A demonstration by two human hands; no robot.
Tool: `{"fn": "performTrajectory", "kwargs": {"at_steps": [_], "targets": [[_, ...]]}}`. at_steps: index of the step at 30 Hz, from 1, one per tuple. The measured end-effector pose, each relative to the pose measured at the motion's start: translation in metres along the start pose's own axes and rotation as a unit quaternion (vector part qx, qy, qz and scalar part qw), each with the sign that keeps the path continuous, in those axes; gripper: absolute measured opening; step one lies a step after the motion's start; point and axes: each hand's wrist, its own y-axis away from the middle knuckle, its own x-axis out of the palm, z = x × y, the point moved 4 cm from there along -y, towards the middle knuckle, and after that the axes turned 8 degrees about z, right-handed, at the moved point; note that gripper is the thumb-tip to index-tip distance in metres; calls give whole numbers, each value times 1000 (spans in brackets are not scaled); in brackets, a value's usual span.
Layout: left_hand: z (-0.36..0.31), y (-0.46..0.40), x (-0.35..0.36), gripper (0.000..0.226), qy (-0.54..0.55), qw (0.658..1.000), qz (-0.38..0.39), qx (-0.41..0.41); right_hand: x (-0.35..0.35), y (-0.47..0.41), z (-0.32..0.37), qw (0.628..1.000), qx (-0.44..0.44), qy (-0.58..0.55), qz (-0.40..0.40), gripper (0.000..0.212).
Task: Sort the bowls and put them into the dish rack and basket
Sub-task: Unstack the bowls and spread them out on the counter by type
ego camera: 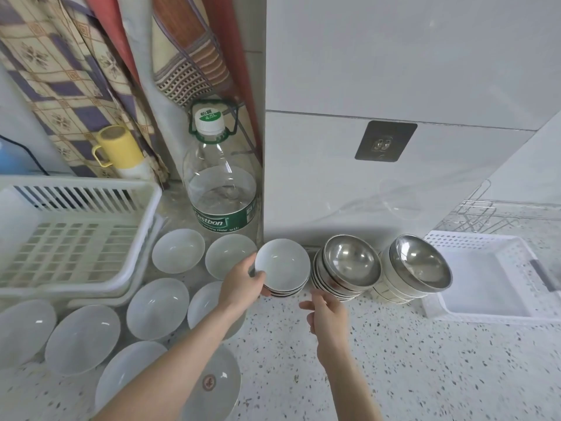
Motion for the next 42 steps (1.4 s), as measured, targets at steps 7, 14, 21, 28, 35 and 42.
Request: {"fn": "performTrajectory", "kwargs": {"at_steps": [7, 14, 21, 28, 35, 42], "targets": [[-8, 4, -5, 55, -78, 997, -14, 16, 5, -1, -5, 1000, -1, 30, 2, 20], [-12, -2, -1, 52, -27, 999, -14, 44, 9, -1, -5, 998, 6, 56, 11, 23], [-14, 6, -8, 52, 8, 997, -28, 67, 9, 1, -1, 996, -19, 91, 3, 28], [-6, 31, -24, 44, 101, 990, -66, 78, 18, -3, 5, 987, -32, 155, 25, 33], [9, 48, -38, 45, 191, 974, -115, 34, 32, -10, 13, 980, -34, 192, 24, 24], [24, 66, -47, 37, 235, 962, -142, 11, 36, -17, 17, 972, -34, 230, 17, 15]]}}
